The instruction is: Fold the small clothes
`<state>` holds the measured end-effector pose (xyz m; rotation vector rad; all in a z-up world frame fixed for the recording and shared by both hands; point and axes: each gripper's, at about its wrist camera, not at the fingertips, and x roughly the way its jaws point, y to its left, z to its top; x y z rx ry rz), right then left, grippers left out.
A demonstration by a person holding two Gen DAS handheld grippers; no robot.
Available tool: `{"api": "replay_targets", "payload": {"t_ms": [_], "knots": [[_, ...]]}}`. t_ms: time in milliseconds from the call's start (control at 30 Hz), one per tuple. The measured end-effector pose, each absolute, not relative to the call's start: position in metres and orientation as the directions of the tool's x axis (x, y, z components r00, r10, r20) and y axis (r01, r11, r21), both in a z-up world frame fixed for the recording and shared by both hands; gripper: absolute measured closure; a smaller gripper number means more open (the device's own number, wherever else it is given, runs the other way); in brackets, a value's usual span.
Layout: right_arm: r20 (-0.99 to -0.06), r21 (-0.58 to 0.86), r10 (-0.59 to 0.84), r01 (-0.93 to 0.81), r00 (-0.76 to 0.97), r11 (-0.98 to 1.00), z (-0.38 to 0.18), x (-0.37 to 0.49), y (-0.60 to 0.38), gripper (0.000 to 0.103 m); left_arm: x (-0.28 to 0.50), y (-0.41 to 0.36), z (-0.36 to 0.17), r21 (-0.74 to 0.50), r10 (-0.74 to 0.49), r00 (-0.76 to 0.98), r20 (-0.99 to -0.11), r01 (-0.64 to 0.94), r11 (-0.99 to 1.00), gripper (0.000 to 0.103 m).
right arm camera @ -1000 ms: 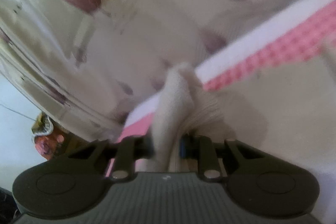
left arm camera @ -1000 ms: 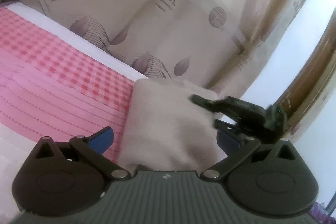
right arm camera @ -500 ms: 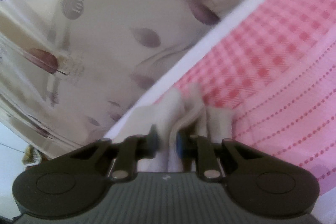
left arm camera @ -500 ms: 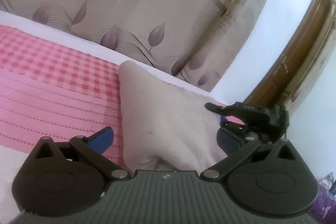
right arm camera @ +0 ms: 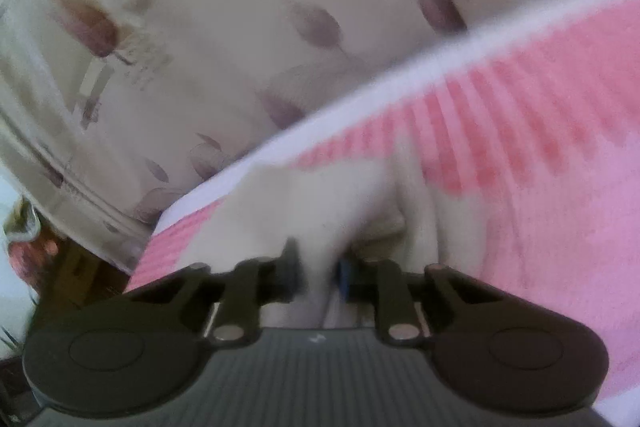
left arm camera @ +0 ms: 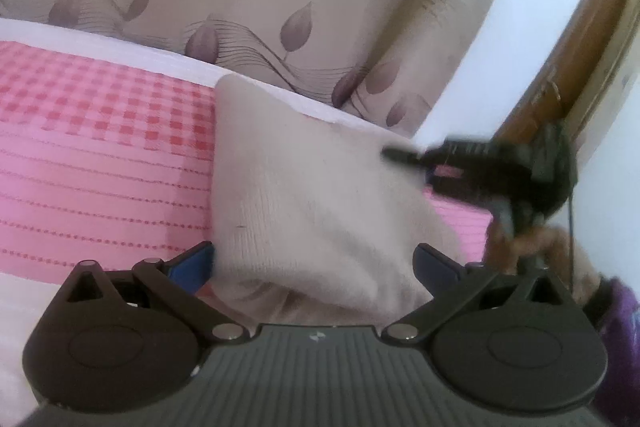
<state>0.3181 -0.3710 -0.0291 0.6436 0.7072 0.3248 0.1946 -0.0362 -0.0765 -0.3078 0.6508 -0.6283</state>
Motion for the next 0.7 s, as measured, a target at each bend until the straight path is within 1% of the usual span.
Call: {"api": "replay_targets", "payload": {"t_ms": [100,167,233,267,300,333,367,433,467,500,600,667,700], "knots": [[-0.448,0.625,0.479,-0.119,0.754,0.771,0.001,0.32,-0.387,0.086,0.193,-0.039,-0.076,-0.479,-0.654,0.599,-0.461,0.453,0.752,0.0],[-0.473,0.589,0.46,-0.119,0.751,0.799,0.004,0.32,-0.393,0.086,0.193,-0.042,-0.077,-0.481,-0.662,0.591,-0.462,0.461,0.746,0.0],[-0.503,0.621,0.502,-0.11,0.704,0.776,-0.017,0.323,-0.4,0.085,0.192,-0.047,-0.08,-0.461,-0.648,0.595,-0.475,0.459,0.759,0.0],[-0.528,0.637,0.499,-0.068,0.687,0.768,-0.032,0.324,-0.401,0.083,0.192,-0.048,-0.081,-0.455,-0.645,0.595,-0.48,0.46,0.763,0.0],[-0.544,0.647,0.489,-0.03,0.681,0.762,-0.046,0.322,-0.401,0.083,0.193,-0.048,-0.082,-0.457,-0.646,0.592,-0.482,0.459,0.762,0.0],[-0.531,0.664,0.487,-0.016,0.693,0.747,-0.056,0.317,-0.401,0.08,0.193,-0.047,-0.083,-0.465,-0.648,0.589,-0.484,0.454,0.76,0.0],[-0.502,0.685,0.474,-0.002,0.723,0.728,-0.061,0.309,-0.404,0.073,0.193,-0.045,-0.084,-0.472,-0.649,0.587,-0.484,0.45,0.758,0.0],[-0.455,0.685,0.403,0.024,0.794,0.728,-0.055,0.29,-0.41,0.072,0.192,-0.042,-0.083,-0.479,-0.651,0.583,-0.485,0.446,0.756,0.0],[-0.417,0.669,0.349,0.024,0.839,0.743,-0.047,0.275,-0.413,0.069,0.191,-0.041,-0.083,-0.479,-0.652,0.586,-0.482,0.446,0.756,0.0],[-0.378,0.663,0.327,0.006,0.866,0.749,-0.037,0.261,-0.414,0.068,0.189,-0.039,-0.081,-0.479,-0.652,0.591,-0.475,0.448,0.755,0.0],[-0.312,0.622,0.386,-0.121,0.868,0.773,-0.01,0.224,-0.394,0.068,0.181,-0.037,-0.075,-0.454,-0.637,0.621,-0.456,0.454,0.767,0.0],[-0.297,0.553,0.458,-0.24,0.838,0.798,0.0,0.204,-0.368,0.068,0.174,-0.038,-0.072,-0.411,-0.605,0.661,-0.444,0.45,0.793,0.0],[-0.319,0.5,0.48,-0.285,0.817,0.818,0.002,0.199,-0.352,0.068,0.171,-0.039,-0.07,-0.387,-0.585,0.68,-0.443,0.444,0.808,0.0]]}}
